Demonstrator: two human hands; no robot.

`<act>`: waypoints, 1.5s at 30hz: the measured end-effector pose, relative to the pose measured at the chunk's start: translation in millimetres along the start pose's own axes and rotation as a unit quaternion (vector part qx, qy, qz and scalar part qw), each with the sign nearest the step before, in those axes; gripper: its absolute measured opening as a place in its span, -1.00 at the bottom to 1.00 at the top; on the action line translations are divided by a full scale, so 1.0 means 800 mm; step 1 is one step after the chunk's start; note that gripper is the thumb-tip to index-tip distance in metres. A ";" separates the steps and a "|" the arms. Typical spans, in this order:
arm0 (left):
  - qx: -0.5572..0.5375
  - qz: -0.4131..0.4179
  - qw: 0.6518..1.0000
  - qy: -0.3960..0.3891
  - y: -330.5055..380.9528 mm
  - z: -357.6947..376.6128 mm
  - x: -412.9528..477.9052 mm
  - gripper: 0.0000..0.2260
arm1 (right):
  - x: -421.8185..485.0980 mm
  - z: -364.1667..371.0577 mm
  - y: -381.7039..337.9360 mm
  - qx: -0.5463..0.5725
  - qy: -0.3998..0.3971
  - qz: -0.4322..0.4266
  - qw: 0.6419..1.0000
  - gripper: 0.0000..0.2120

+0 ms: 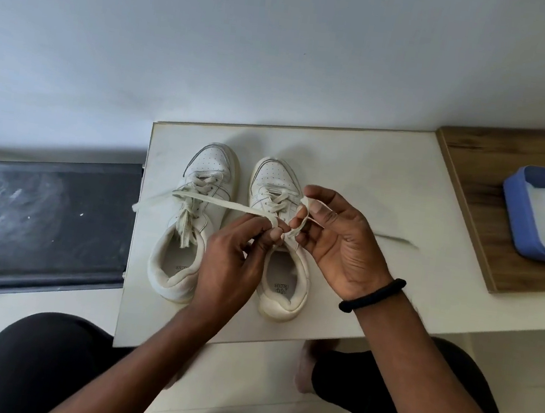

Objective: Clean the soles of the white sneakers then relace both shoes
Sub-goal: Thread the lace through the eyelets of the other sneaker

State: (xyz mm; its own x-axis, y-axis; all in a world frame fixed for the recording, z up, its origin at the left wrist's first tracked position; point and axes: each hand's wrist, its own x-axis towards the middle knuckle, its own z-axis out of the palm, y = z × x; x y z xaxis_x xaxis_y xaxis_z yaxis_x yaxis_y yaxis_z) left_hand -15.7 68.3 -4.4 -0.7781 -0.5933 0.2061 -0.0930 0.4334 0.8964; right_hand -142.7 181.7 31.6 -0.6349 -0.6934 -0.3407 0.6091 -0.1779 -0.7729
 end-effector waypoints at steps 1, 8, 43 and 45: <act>0.012 0.015 1.000 -0.006 0.000 -0.002 0.000 -0.76 | -0.001 -0.001 -0.003 0.006 -0.017 -0.009 1.000 -0.78; 0.140 0.201 0.969 -0.022 -0.001 -0.010 -0.001 -0.86 | -0.008 0.003 -0.021 -0.041 -0.045 -0.114 0.992 -0.74; 0.267 0.140 0.951 -0.066 -0.007 -0.017 0.027 -0.86 | 0.005 -0.011 0.019 -0.509 0.082 -0.188 0.836 -0.81; 0.275 0.148 0.948 -0.068 -0.006 -0.015 0.024 -0.86 | 0.007 -0.003 0.024 -0.481 0.061 -0.143 0.863 -0.76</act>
State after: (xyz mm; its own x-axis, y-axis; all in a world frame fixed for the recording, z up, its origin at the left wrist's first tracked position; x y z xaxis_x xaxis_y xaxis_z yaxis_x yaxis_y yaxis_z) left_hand -23.0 46.8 -0.3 -0.8902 -0.3141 0.3299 -0.1389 0.8768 0.4603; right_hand -135.8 176.3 13.8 -0.7743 -0.6289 -0.0698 -0.2212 0.3724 -0.9013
